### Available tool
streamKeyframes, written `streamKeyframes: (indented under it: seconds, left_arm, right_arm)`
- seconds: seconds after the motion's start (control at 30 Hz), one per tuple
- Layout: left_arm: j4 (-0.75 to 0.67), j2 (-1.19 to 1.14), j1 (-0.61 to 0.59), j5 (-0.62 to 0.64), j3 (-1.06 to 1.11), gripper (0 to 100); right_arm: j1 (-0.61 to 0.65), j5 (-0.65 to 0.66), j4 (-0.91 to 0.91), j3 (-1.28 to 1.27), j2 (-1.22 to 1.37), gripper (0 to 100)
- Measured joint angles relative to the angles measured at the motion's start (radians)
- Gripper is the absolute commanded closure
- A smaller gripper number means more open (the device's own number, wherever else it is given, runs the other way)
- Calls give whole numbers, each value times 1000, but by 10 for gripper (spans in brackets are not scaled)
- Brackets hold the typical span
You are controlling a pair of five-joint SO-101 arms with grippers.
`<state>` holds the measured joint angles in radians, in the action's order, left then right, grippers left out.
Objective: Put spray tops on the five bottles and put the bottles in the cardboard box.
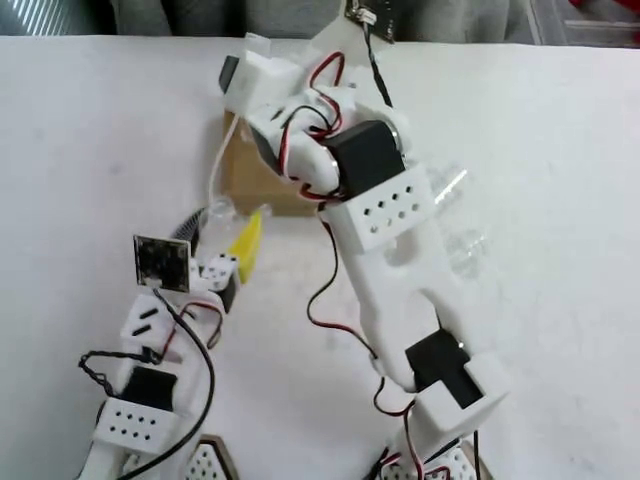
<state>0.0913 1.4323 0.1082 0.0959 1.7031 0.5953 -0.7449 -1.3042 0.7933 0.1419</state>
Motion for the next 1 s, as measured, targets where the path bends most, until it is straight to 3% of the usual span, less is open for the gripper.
streamKeyframes:
  seconds: [1.0]
  left_arm:
    - [0,0,0,0,0,980]
  right_arm:
    - [-49,0,54,0,18,981]
